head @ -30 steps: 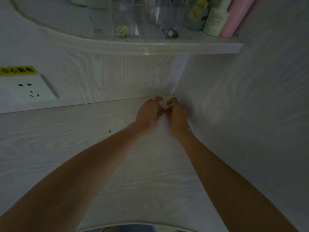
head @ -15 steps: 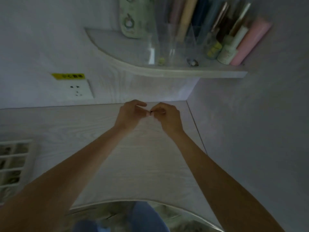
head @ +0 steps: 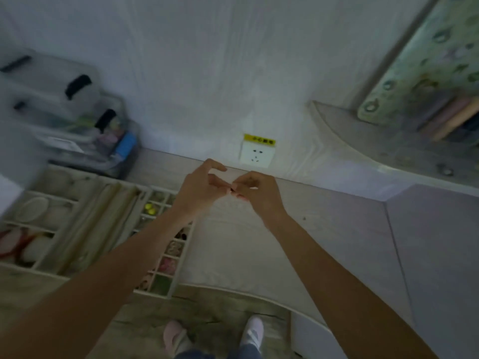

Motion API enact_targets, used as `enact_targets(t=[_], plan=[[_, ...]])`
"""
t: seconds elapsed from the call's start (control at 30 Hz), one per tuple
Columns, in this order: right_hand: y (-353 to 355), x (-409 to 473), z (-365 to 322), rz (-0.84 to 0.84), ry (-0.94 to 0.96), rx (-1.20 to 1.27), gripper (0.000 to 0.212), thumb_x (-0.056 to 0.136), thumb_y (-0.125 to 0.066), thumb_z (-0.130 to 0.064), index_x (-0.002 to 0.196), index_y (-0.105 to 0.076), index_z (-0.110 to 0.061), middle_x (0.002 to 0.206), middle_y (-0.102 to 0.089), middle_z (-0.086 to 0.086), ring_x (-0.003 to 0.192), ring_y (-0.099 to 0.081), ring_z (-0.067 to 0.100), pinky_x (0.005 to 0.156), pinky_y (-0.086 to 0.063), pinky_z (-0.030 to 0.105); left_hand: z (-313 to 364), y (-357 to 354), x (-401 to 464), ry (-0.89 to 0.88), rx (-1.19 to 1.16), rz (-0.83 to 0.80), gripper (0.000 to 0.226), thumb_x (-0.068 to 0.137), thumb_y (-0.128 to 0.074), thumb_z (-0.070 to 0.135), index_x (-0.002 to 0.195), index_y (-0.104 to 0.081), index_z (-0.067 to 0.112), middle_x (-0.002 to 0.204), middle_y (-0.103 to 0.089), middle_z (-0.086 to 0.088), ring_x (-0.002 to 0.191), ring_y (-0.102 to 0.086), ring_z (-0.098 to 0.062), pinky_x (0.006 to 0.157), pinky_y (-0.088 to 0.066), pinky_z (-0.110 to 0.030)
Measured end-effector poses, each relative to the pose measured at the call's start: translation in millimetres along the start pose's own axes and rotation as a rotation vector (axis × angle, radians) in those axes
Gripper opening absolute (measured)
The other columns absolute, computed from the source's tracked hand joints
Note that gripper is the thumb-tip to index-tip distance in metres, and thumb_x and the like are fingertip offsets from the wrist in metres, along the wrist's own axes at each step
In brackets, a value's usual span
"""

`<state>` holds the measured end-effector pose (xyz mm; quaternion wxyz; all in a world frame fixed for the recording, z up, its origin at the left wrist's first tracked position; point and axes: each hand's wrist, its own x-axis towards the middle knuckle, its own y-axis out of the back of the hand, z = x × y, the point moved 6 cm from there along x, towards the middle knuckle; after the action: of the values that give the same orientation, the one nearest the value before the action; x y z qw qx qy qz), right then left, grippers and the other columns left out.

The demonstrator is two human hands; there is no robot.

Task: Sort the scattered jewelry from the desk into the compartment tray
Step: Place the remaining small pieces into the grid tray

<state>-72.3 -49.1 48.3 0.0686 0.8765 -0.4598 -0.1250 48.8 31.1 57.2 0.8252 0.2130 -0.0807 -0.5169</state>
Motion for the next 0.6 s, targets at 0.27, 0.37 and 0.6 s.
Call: enact_targets(t=[0.27, 0.37, 0.6], plan=[[-88.5, 2.2, 5.9, -0.047, -0.057, -0.072, 0.012, 0.071, -0.077, -0.006, 0.076, -0.073, -0.015, 0.069, -0.068, 0.001, 0.07, -0.063, 0.017, 0.074, -0.05, 0.034, -63.8, 67.2, -31.5, 0.075, -0.138, -0.059, 0.025, 0.09, -0.054, 0.006, 0.107, -0.051, 0.023, 0.095, -0.072, -0.008, 0.092, -0.068, -0.017, 0.087, -0.053, -0.039], [-111.5, -1.2, 9.0, -0.098, -0.045, -0.145, 0.009, 0.072, -0.077, -0.008, 0.078, -0.074, -0.013, 0.074, -0.07, 0.006, 0.07, -0.064, 0.015, 0.071, -0.05, 0.027, -78.4, 78.5, -39.9, 0.093, -0.12, -0.089, 0.017, 0.089, -0.052, 0.014, 0.105, -0.054, 0.02, 0.099, -0.07, -0.006, 0.099, -0.067, -0.02, 0.087, -0.051, -0.033], [-133.9, -15.3, 24.8, -0.209, 0.074, -0.556, 0.017, 0.086, -0.06, 0.003, 0.099, -0.07, 0.005, 0.106, -0.068, 0.019, 0.096, -0.065, 0.028, 0.084, -0.047, 0.01, -107.7, 98.9, -51.9, 0.102, 0.552, -0.197, 0.056, 0.09, -0.043, -0.006, 0.139, -0.038, 0.019, 0.133, -0.048, -0.006, 0.111, -0.053, -0.024, 0.085, -0.048, -0.035]])
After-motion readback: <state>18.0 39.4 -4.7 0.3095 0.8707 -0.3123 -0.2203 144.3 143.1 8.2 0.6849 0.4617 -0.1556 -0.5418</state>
